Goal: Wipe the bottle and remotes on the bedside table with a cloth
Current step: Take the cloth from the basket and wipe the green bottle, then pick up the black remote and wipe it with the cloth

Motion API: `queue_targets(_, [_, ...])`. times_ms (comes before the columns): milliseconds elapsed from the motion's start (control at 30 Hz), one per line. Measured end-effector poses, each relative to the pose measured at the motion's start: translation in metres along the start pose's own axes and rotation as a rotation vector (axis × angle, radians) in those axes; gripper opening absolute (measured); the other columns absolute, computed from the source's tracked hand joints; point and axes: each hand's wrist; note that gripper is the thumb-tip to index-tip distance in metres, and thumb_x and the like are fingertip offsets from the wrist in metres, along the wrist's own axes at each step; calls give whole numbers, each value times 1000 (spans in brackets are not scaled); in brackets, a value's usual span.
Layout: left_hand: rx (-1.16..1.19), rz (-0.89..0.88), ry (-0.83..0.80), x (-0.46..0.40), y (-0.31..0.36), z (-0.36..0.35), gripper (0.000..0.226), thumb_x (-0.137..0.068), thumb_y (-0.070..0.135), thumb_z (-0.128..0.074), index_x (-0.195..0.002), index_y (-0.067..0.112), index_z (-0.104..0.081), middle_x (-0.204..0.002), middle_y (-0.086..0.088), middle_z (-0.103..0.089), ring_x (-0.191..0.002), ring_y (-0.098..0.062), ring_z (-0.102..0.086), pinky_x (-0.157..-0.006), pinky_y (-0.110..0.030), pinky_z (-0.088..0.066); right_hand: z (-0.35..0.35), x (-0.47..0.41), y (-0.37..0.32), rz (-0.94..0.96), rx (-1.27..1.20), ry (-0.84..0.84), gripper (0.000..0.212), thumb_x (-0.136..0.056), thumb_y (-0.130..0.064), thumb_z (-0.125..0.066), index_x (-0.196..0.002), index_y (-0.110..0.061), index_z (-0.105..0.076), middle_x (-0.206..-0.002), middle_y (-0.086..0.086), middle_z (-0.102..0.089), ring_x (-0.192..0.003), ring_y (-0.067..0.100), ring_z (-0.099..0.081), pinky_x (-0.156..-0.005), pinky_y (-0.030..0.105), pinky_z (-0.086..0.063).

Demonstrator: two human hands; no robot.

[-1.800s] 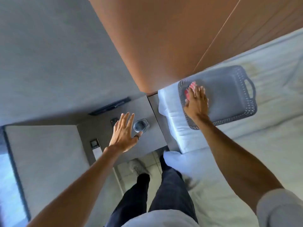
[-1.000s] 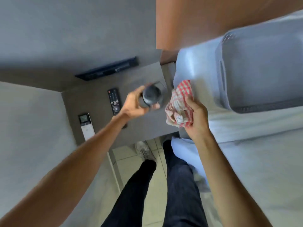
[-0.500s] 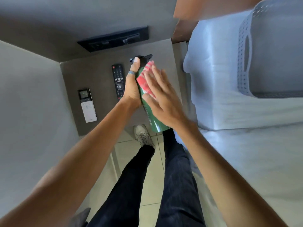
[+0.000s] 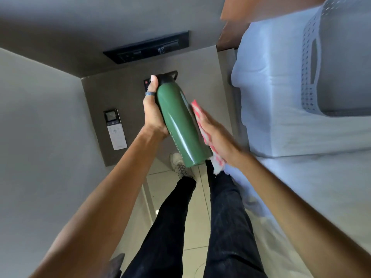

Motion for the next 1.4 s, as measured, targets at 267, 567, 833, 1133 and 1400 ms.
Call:
queue_targets(267, [-3,-20,-82,2,-12,-6,61,-102,60,-46,-102,7,-78,-100,-13,-79,-99,-29,-76,-91,-39,-62,-13,-26,-33,196,631,139,55,-113,-28,-38,-166,-29,-25,-179,-1,-5,-164,31,-3,-130,54,-27])
queue_targets(567, [-190,-131,285,-19,15,5,75,-69,77,-73,-99,9,-78,-94,-12,-77,-88,-30,-73,-85,-43,-65,-23,55,25,342,716,-30,78,-81,19,-49,-151,-13,-53,-175,4,-24,-163,28,-15,-125,48,-36])
queue_targets(833, [-883,-840,49,-50,-4,-17,72,-86,54,-82,-132,7,-53,-123,9,-68,-115,-10,-67,-101,-31,-53,39,34,93,-485,-1083,-31,53,-102,-26,-44,-155,-26,-47,-157,11,-56,-126,34,-66,-86,44,-62])
queue_targets(1133, [-1163,-1008,-152,-82,-35,-4,94,-80,71,-75,-142,7,-43,-134,-8,-59,-129,-2,-59,-108,-26,-49,9,-23,138,-353,-1673,-65,91,-67,-28,-99,-143,3,-59,-147,26,-61,-125,44,-68,-89,48,-66])
queue_targets(1400, [-1211,-1035,80,-58,-40,57,130,-83,79,-62,-159,-14,-13,-171,-29,-12,-162,-44,-14,-131,-63,-16,-20,-21,172,-268,-1654,-187,94,-103,-66,-39,-164,2,-14,-171,25,-20,-161,41,-19,-134,55,1])
Point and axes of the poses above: each hand's wrist, its own x-axis away from the middle knuckle, its own z-axis out of the back of the hand, y = z × x
